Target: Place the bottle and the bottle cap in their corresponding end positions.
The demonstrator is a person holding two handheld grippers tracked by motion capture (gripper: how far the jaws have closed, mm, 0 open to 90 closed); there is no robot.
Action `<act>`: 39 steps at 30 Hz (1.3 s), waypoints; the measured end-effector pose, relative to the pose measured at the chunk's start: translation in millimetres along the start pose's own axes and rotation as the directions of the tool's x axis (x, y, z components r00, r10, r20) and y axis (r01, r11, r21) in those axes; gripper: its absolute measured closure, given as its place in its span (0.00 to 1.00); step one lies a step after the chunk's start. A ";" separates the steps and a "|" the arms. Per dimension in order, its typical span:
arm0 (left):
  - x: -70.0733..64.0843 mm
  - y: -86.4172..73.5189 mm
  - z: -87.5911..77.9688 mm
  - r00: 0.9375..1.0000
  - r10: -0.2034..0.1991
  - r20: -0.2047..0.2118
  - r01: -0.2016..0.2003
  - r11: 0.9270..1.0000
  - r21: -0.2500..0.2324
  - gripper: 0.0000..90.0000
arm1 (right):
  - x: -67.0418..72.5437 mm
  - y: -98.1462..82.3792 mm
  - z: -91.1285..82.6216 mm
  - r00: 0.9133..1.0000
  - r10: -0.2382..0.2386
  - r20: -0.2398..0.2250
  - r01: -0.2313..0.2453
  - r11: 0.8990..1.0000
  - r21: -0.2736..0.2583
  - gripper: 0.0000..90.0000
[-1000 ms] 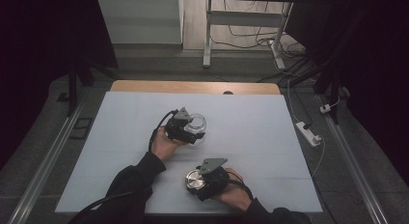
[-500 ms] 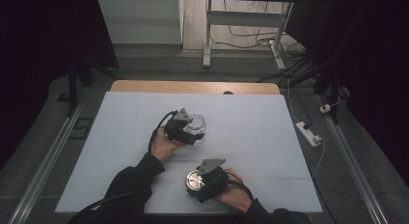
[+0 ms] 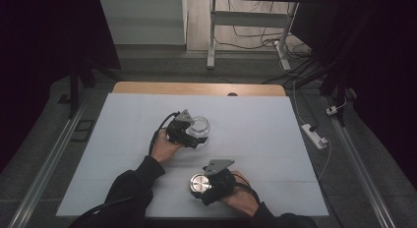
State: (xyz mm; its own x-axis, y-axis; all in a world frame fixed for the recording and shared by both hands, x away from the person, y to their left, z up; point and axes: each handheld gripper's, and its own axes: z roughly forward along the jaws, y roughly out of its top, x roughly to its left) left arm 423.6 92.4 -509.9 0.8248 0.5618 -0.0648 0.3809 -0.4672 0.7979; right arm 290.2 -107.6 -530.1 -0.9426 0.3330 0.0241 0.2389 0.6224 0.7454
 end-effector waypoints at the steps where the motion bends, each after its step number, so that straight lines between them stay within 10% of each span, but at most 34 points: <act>1: -0.2 0.4 -0.6 1.000 0.004 -0.002 -0.004 1.000 0.008 0.06 | -0.3 0.2 -1.0 1.000 0.001 0.003 -0.001 1.000 -0.005 0.08; 39: -15.1 -19.1 -56.4 0.995 -0.083 0.063 0.085 0.996 -0.023 0.00 | -13.0 5.0 -40.1 0.997 0.050 0.056 -0.045 0.995 -0.087 0.02</act>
State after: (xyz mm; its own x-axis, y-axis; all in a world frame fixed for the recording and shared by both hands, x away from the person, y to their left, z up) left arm 380.3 131.4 -490.3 0.8150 0.5544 -0.1686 0.4395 -0.4020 0.8033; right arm 294.3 -137.2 -499.9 -0.9148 0.4032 0.0242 0.2603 0.5426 0.7986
